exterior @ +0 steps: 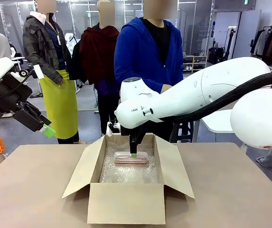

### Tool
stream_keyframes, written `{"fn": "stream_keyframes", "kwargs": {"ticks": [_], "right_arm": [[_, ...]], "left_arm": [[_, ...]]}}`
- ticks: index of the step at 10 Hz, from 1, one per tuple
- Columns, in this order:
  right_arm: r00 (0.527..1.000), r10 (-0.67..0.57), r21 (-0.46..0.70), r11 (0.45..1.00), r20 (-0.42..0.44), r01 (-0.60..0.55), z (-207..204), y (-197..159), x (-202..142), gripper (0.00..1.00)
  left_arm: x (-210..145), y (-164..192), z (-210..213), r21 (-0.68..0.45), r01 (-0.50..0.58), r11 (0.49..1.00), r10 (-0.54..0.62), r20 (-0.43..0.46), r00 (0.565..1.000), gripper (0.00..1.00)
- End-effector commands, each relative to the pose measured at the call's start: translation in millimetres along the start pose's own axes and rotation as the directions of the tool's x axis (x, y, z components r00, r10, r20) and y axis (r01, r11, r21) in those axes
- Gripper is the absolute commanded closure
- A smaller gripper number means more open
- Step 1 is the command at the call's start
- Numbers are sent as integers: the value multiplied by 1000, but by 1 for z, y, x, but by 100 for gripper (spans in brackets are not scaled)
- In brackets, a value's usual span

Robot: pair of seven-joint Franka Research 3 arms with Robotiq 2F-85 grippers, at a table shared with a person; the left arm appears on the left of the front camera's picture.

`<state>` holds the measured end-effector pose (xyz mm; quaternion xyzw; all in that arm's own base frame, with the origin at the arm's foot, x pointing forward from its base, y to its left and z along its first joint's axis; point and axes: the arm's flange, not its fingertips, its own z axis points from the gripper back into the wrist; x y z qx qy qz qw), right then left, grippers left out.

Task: Pack the glasses set securely to prepare it for shipping.
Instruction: Place the Glasses case inside the Package Box.

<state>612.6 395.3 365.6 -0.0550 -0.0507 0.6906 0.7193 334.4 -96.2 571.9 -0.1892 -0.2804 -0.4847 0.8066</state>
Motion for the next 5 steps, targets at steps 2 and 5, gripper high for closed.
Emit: {"fn": "stream_keyframes", "kwargs": {"ticks": [2,5], "right_arm": [[1000,0,0,1000,0,0,0,0,0,0],[1000,0,0,1000,0,0,0,0,0,0]], "left_arm": [[0,2,3,-17,18,1000,-18,15,1000,0],[0,2,3,-17,18,1000,-18,15,1000,0]]}}
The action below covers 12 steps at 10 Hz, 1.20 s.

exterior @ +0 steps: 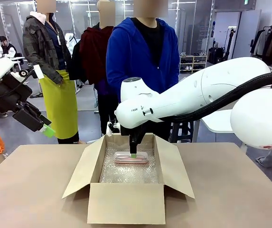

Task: Pack the glasses set securely to prepare it for shipping.
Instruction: Place the Glasses case inside the Package Box, then put the Glasses case from the right side of the table into the Package Box.

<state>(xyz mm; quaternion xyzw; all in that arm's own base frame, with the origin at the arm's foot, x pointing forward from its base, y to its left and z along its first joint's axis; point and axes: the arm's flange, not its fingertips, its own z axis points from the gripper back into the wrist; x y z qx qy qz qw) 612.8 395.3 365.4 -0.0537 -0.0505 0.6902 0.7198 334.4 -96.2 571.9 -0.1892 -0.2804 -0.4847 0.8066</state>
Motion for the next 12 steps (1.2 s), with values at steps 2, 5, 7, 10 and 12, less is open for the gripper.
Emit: {"fn": "stream_keyframes", "kwargs": {"ticks": [2,5,7,10,12], "right_arm": [[1000,1,-2,1000,-1,-1,0,0,0,0],[1000,1,-2,1000,-1,-1,0,0,0,0],[1000,1,-2,1000,-1,-1,0,0,0,0],[1000,1,-2,1000,-1,-1,0,0,0,0],[1000,-11,-21,1000,-22,10,38,2,-4,0]], "left_arm": [[0,2,3,-17,18,1000,-18,15,1000,0],[0,2,3,-17,18,1000,-18,15,1000,0],[0,2,3,-17,18,1000,-18,15,1000,0],[0,2,3,-17,18,1000,-18,15,1000,0],[0,2,3,-17,18,1000,-18,15,1000,0]]}}
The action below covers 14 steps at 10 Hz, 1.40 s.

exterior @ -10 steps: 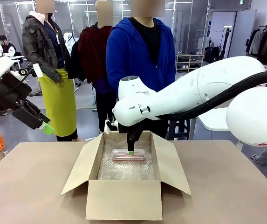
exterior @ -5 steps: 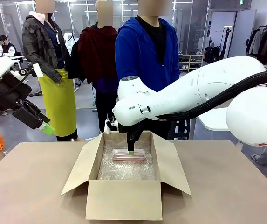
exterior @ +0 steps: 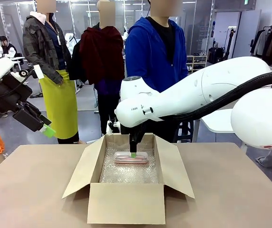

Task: Pack the glasses set securely to prepare it for shipping.
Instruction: Put the Glasses case from the right side of the table into the Package Box.

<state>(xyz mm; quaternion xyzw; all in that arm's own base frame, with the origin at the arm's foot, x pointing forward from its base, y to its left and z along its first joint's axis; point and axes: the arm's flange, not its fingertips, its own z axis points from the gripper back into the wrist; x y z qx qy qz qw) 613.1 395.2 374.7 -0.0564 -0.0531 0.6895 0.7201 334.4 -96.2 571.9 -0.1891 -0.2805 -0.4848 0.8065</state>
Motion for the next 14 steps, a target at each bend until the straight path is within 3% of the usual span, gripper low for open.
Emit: {"fn": "stream_keyframes", "kwargs": {"ticks": [1,3,7,10,12,14], "right_arm": [[998,-55,-35,998,13,55,72,14,-14,0],[987,-161,-50,985,24,162,127,37,-48,0],[920,-361,-50,927,149,372,151,77,-105,0],[753,-558,4,804,350,594,152,145,-174,0],[654,-658,39,715,374,698,149,184,-218,0],[591,-712,155,678,378,718,152,209,-260,0]], "left_arm": [[0,2,3,-17,18,1000,-18,15,1000,0],[0,2,3,-17,18,1000,-18,15,1000,0],[0,2,3,-17,18,1000,-18,15,1000,0],[0,2,3,-17,18,1000,-18,15,1000,0],[0,2,3,-17,18,1000,-18,15,1000,0],[0,2,3,-17,18,1000,-18,15,1000,0]]}}
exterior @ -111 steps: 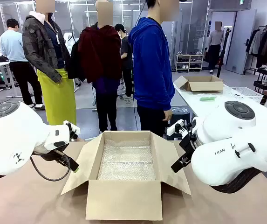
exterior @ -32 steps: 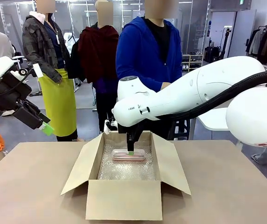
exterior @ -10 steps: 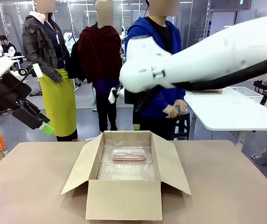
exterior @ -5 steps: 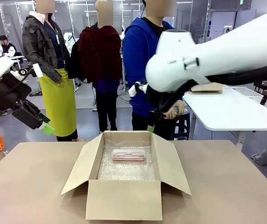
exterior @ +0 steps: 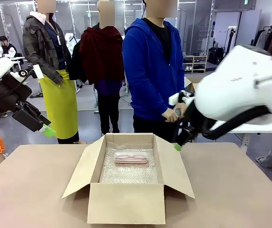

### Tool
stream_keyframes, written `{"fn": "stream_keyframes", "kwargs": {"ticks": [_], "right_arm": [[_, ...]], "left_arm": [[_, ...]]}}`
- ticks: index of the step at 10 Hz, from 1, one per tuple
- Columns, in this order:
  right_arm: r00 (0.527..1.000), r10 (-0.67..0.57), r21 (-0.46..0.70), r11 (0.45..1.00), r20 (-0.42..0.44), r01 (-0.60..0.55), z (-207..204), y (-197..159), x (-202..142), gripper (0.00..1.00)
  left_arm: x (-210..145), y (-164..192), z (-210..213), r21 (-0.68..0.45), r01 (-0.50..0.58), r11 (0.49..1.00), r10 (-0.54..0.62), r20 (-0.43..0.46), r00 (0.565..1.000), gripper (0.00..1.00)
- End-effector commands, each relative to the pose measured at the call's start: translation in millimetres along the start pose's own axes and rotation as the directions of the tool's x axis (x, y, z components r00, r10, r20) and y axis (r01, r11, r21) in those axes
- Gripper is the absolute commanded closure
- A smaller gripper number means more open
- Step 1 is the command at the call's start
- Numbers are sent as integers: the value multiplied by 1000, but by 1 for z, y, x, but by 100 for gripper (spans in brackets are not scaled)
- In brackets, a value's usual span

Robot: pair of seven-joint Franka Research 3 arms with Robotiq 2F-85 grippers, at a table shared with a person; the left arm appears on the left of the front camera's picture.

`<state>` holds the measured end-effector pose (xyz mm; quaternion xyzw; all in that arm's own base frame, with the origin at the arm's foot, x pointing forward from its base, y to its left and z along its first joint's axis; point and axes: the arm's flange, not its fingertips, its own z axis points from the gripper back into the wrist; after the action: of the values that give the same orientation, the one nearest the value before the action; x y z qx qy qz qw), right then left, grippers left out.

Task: Pack the glasses set securely to prepare it for shipping.
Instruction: Put the Glasses case from the right side of the table into the Package Box.

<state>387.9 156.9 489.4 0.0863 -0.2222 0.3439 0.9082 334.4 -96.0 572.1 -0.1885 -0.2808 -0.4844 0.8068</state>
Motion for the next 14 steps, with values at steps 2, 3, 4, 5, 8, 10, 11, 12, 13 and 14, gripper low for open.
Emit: {"fn": "stream_keyframes", "kwargs": {"ticks": [2,3,4,5,8,10,11,12,13,14], "right_arm": [[991,-134,99,987,30,130,35,-13,-61,0],[978,-205,104,974,26,201,47,-19,-80,0],[963,-268,96,959,14,265,61,-21,-95,0],[947,-322,60,945,1,322,74,-20,-105,0],[969,-246,99,965,17,243,67,-41,-78,0],[969,-246,99,965,17,243,67,-41,-78,0],[969,-246,99,965,17,243,67,-41,-78,0],[969,-246,99,965,17,243,67,-41,-78,0],[969,-246,99,965,17,243,67,-41,-78,0],[969,-246,99,965,17,243,67,-41,-78,0]], "left_arm": [[0,2,3,-19,18,1000,-18,16,1000,0],[0,2,3,-19,18,1000,-18,16,1000,0],[0,2,3,-19,18,1000,-18,16,1000,0],[0,2,3,-19,18,1000,-18,16,1000,0],[0,2,3,-19,18,1000,-18,16,1000,0],[0,2,3,-19,18,1000,-18,16,1000,0],[0,2,3,-19,18,1000,-18,16,1000,0],[0,2,3,-19,18,1000,-18,16,1000,0],[0,2,3,-19,18,1000,-18,16,1000,0],[0,2,3,-19,18,1000,-18,16,1000,0]]}}
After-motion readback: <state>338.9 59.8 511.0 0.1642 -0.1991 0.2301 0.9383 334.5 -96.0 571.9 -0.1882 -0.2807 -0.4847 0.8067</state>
